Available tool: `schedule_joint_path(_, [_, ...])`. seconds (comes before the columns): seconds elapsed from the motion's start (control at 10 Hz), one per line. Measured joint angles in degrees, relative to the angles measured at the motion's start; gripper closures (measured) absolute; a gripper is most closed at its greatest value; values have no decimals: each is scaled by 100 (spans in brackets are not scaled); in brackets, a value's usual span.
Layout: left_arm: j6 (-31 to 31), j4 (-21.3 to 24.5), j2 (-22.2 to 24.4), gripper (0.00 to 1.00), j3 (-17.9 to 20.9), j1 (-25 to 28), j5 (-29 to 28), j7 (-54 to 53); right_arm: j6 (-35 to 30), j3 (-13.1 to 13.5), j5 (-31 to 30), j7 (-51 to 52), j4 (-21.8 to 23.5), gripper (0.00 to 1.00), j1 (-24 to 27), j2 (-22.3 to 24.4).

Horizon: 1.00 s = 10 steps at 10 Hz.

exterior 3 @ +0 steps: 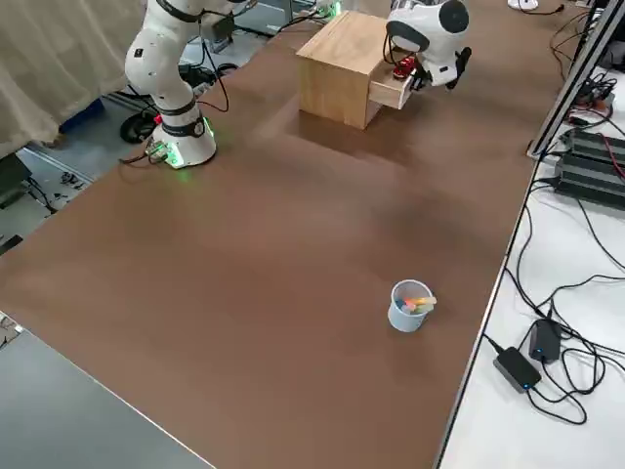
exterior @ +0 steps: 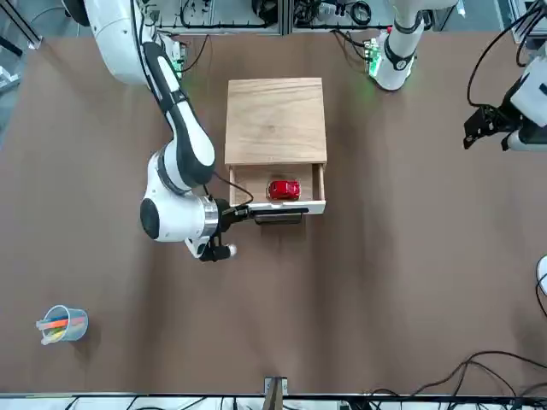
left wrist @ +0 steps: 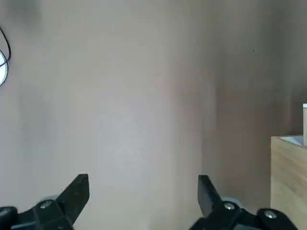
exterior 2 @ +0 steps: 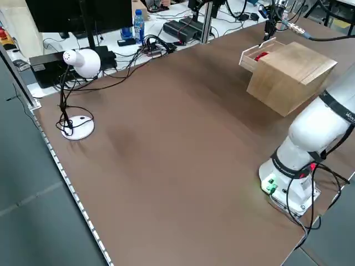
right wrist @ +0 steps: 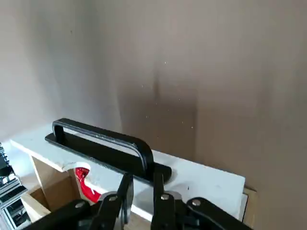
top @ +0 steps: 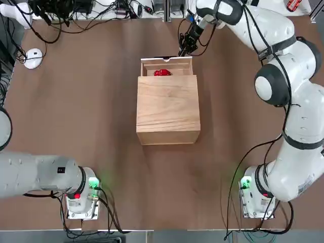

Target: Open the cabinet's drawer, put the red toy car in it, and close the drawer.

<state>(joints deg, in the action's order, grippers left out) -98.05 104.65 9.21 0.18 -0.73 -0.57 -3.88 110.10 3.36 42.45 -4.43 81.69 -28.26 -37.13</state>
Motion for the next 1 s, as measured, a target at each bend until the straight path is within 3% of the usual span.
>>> schedule_joint_path(0.1, [84,-119,-74,0,25,0,68,0,-55,5,0,-6,-5,76,0,0])
schedule_joint_path(0.5, [660,-1304,-893,2,23,-1,170,81,-391,51,-1,-14,-19,76,1,0])
schedule_joint_path(1.0, [759,-1361,-943,1,19,-1,178,304,-848,48,-2,-76,-18,76,-97,-1])
